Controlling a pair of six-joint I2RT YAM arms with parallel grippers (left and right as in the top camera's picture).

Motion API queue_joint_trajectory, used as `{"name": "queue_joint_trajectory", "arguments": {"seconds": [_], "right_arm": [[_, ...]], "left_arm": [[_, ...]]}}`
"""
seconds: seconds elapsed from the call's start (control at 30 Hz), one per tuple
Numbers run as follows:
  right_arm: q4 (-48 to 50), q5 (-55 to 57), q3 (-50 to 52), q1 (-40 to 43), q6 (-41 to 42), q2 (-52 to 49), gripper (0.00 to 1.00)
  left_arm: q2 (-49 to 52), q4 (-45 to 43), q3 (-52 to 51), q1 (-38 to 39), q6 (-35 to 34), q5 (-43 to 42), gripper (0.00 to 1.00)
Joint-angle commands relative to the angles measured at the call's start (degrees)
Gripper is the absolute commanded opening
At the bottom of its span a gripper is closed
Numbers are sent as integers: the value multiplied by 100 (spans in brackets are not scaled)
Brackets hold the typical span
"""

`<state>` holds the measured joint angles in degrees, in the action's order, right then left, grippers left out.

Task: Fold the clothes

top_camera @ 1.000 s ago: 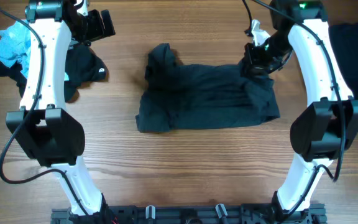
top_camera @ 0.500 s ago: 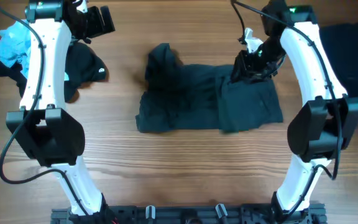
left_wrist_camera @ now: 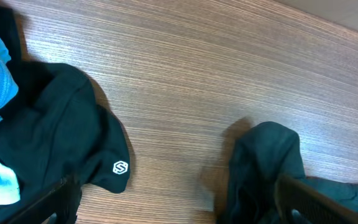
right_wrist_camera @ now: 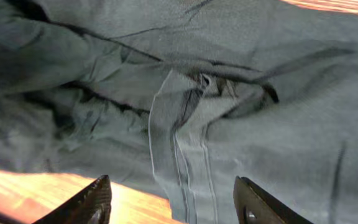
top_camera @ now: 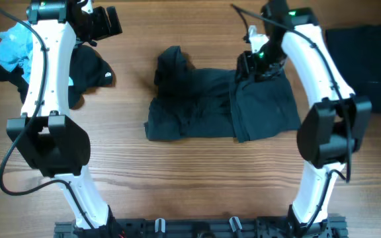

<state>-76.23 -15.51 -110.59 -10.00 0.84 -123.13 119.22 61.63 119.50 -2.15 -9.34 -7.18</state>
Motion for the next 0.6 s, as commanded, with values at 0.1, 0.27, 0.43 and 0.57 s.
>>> {"name": "queue_joint_trajectory", "arguments": {"seconds": [0.1,0.27,0.43,0.57], "right_arm": [[208,1117,48,-474,680,-494,65],[402,1384,48,-564,1014,-776,58],[518,1438,48,-579,1086,-968,39],[669,1451,48,-579,1121,-975,17]], "left_arm": [[-201,33,9,-11,9,37,99],[-201,87,9,-11,9,37,99],[-201,90,9,-11,11,37,99],[-201,92,9,-11,9,37,99]]}}
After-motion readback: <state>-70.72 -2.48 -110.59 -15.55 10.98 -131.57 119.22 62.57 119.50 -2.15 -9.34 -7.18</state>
